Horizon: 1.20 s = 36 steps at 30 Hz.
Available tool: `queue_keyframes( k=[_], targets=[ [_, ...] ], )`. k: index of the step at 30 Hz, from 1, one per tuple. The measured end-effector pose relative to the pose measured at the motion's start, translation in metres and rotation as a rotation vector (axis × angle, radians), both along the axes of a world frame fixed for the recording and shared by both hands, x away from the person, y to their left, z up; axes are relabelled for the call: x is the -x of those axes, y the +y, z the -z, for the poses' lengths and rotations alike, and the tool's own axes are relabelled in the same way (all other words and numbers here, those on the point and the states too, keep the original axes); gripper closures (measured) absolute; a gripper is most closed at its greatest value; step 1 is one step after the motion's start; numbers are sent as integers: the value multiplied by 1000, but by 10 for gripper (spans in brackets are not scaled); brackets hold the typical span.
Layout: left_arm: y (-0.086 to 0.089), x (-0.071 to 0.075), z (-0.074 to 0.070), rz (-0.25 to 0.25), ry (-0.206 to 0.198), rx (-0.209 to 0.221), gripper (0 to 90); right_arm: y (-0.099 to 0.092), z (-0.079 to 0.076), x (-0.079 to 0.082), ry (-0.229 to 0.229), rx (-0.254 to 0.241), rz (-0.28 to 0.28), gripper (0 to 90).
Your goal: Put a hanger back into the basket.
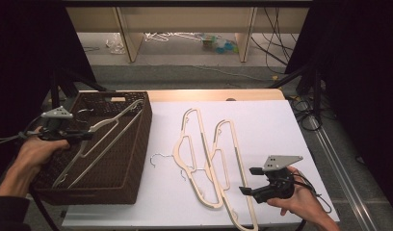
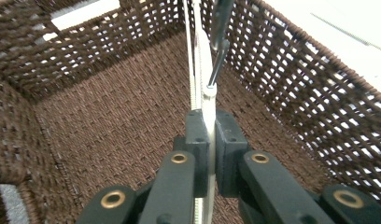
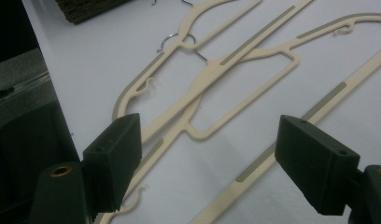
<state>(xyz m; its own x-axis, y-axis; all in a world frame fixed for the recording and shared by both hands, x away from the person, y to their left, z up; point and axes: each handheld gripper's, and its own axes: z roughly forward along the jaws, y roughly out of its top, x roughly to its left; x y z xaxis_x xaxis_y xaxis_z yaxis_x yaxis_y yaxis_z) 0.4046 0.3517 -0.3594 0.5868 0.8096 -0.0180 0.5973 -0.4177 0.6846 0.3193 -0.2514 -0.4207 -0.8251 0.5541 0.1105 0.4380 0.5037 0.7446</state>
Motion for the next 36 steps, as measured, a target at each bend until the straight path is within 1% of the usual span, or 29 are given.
queue_keyframes(
  k=[2,4,5,8,10,11,13,14,15,16,17,18,19,20,21,22,23,24,25,26,27,28,30,32,33,34,35,36],
  targets=[
    [-2,-3,4,2,10,-1,856,0,0,0,5,0,-1,238],
    [-3,-5,8,-12,8,21,856,0,0,0,-1,-1,-2,238],
    [-3,-7,9,-15,10,24,856,0,0,0,0,0,-4,238],
    [-2,-9,12,-15,19,19,856,0,1,-1,7,-1,-2,238],
    [-3,-12,19,-33,30,19,855,0,1,0,3,0,-3,238],
    [-3,-14,21,-38,30,16,855,0,1,0,9,-1,-7,238],
    [-2,-15,22,-44,32,11,854,1,2,-1,5,-2,-10,238],
    [0,-17,22,-68,27,5,851,1,2,-1,8,1,-10,238],
    [0,-17,22,-68,27,5,845,2,2,0,10,-1,-10,238],
    [2,-18,23,-100,4,-15,837,2,3,0,13,1,-14,238],
    [2,-18,23,-100,4,-15,827,2,3,0,13,1,-14,238],
    [4,-19,25,-138,-7,-42,817,2,4,-1,14,3,-14,238],
    [4,-19,25,-138,-7,-42,811,2,4,-1,14,3,-14,238],
    [7,-20,28,-183,-20,-50,799,2,4,-1,18,1,-9,238],
    [7,-20,28,-183,-20,-50,790,2,4,-1,19,2,-10,238],
    [9,-21,32,-237,-30,-69,780,2,5,-1,20,4,-10,238],
    [9,-22,34,-249,-44,-77,773,2,5,-1,20,5,-11,238],
    [10,-22,33,-261,-31,-96,767,2,5,-1,25,3,-10,238],
    [10,-23,35,-281,-31,-104,760,2,4,-1,24,2,-11,238],
    [10,-23,35,-281,-31,-104,755,2,4,-1,24,2,-11,238],
    [12,-23,37,-299,-28,-97,748,2,4,0,24,-3,-13,239],
    [14,-24,38,-303,-26,-121,748,2,4,-1,21,1,-13,239],
    [15,-24,39,-303,-21,-124,750,2,5,-1,26,1,-13,239],
    [16,-25,40,-316,-13,-134,743,2,6,-1,24,1,-8,239],
    [16,-25,40,-324,-9,-135,719,2,6,-2,17,3,-8,239],
    [17,-23,40,-332,-6,-129,675,3,7,-1,18,3,-10,239],
    [17,-23,40,-332,-6,-129,668,3,7,-1,18,3,-10,239],
    [16,-21,38,-349,-14,-134,668,3,6,-1,22,1,-8,239]
  ],
)
